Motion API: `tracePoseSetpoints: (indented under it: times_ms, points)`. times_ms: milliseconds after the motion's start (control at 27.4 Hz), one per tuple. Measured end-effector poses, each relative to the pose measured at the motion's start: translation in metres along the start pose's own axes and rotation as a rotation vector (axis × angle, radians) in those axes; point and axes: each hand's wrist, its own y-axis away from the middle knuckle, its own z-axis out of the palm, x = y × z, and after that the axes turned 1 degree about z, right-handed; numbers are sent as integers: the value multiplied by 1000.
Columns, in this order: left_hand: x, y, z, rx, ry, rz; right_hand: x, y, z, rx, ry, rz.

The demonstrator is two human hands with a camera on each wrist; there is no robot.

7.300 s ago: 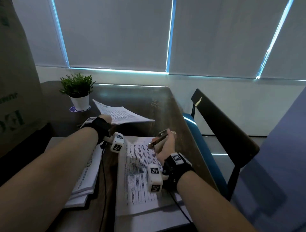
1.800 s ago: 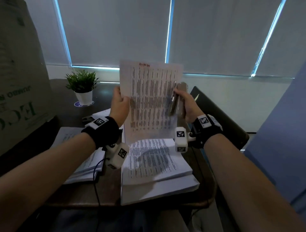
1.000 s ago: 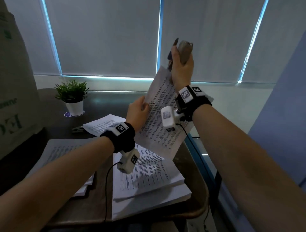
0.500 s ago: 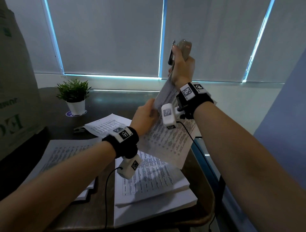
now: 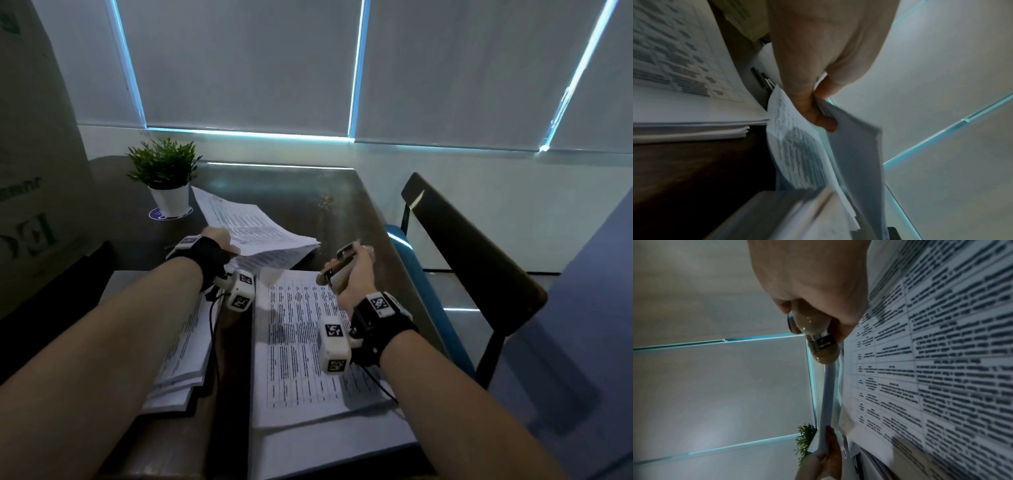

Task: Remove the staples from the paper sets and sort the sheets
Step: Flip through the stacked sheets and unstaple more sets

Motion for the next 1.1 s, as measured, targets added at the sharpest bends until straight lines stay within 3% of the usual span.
tracePoseSetpoints:
  times_ms: [110,183,219,256,366,439,512,621,877,1097]
  points:
    - [-14,-21,8,-13,37,-84,1,-5,-6,10,-10,24]
    - [-11,-20,9,103,70,-128,-3,-5,-8,24,-19,26]
    - [1,-4,5,130,85,-49,-5,-4,-9,27,-15,30]
    - [15,18,2,109,83,121,-4,-2,-10,23,-10,47]
    - [52,114,-4,-355,-90,653,3,9,-15,13,24,104]
    - [57,170,3,-606,-298,777,9,14,-22,27,36,101]
    - [51,205,16,-686,-494,773,13,20,-30,23,32,80]
    - [43,227,31,-668,-630,717,17,27,-36,-7,72,40]
    - [40,231,38,-559,-546,781,20,34,-56,-157,7,42]
    - [49,217,23,-697,-492,677,21,34,-61,-188,-32,47]
